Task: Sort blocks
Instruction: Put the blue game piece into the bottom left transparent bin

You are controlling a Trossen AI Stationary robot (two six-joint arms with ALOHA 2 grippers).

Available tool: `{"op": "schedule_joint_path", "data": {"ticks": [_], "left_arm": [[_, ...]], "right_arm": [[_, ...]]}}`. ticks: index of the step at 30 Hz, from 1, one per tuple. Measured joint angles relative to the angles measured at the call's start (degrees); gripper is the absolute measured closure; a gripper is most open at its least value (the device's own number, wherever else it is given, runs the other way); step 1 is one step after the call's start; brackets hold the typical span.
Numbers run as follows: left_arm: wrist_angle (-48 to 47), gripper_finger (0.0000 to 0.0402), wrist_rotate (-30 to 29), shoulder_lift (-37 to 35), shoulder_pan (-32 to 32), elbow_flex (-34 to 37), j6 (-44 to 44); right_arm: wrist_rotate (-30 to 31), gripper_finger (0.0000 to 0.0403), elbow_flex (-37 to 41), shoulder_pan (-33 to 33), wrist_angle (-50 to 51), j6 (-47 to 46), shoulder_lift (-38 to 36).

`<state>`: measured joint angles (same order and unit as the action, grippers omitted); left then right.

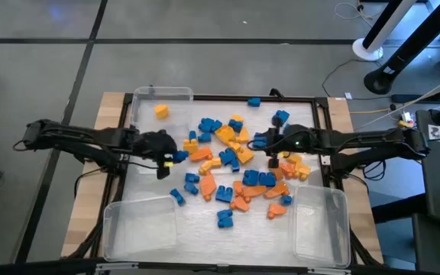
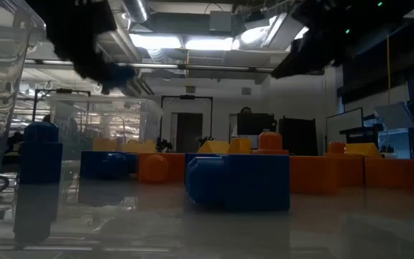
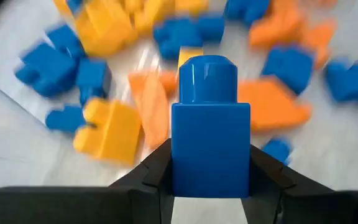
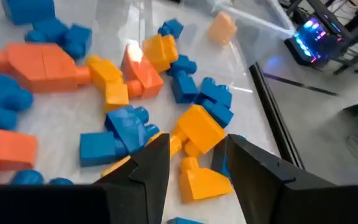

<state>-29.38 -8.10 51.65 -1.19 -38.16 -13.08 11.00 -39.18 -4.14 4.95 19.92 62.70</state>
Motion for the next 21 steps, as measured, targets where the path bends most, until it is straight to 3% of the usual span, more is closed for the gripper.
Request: {"op": "schedule_joint_path", "data": {"ticks": [5, 10, 21], "left_arm": [[1.5, 0.028, 5.0, -6.3, -1.6, -2.0, -5.2], [5.2, 0.0279, 11.8, -8.6, -7.7, -2.0, -11.3], [6.0, 0.0278, 12.5, -7.3, -24.3, -1.9, -29.7]], "right_arm": [[0.0, 0.0243, 0.0, 0.0, -8.7, 6.0, 8.8], [1.2, 0.0243, 0.0, 0.0, -12.4, 9.9, 16.8], [4.6, 0.0243, 0.0, 0.0, -16.3, 16.5, 26.5]]}}
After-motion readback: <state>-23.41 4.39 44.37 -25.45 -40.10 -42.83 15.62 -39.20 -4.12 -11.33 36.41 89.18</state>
